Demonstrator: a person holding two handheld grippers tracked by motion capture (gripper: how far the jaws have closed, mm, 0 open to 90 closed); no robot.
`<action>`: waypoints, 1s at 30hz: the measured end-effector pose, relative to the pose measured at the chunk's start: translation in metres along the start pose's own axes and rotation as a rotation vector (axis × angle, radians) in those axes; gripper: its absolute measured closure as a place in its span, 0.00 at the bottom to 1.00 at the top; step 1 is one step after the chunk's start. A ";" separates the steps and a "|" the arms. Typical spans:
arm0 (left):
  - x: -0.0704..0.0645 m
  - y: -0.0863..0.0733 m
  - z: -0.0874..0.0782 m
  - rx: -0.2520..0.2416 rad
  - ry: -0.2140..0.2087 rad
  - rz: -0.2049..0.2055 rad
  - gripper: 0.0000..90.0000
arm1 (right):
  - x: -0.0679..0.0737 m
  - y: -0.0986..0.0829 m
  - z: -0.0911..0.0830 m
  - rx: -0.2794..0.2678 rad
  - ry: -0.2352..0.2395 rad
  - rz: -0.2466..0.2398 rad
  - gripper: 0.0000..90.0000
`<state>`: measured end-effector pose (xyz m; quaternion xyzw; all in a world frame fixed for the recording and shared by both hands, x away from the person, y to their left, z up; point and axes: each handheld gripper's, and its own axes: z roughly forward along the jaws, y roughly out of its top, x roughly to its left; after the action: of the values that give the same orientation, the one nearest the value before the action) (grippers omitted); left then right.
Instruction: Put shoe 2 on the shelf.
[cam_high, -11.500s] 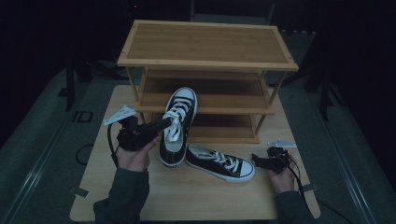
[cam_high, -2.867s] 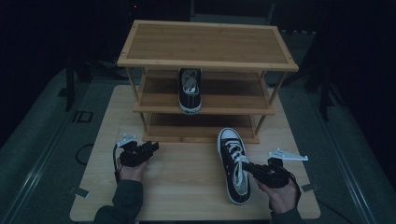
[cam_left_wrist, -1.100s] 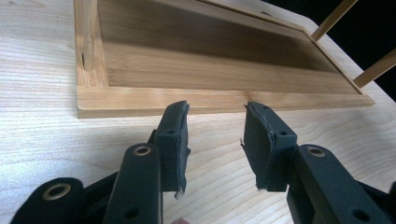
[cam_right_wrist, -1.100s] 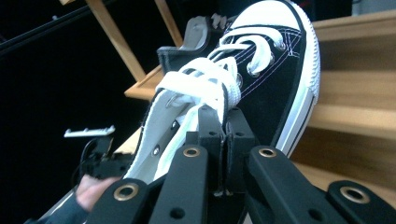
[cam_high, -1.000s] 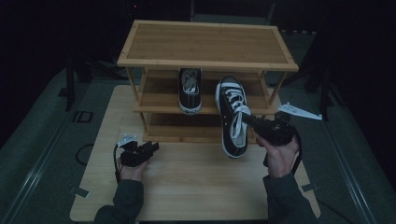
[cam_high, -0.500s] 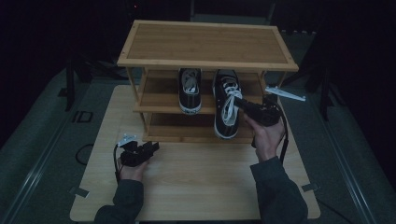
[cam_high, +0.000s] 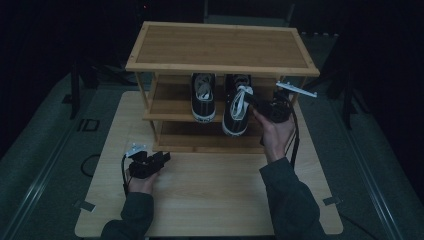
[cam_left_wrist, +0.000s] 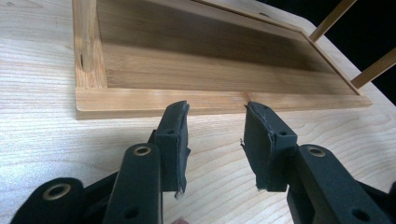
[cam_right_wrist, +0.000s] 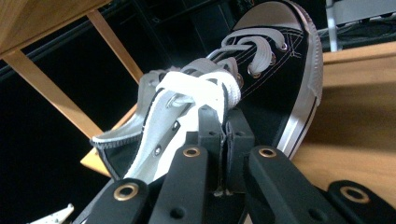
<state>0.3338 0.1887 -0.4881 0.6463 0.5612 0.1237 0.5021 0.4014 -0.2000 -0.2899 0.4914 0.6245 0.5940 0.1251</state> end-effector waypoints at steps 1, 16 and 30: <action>0.000 0.000 0.000 -0.001 0.000 0.000 0.67 | 0.001 0.002 0.004 -0.006 -0.001 0.000 0.98; 0.001 0.000 0.000 -0.005 -0.006 -0.006 0.67 | -0.004 0.002 0.029 -0.006 -0.017 0.044 0.98; 0.000 0.001 0.002 -0.004 -0.013 -0.006 0.67 | -0.007 0.004 0.044 0.022 -0.014 0.083 0.98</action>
<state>0.3357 0.1878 -0.4883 0.6444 0.5597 0.1191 0.5073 0.4391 -0.1790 -0.3014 0.5224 0.6091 0.5885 0.0992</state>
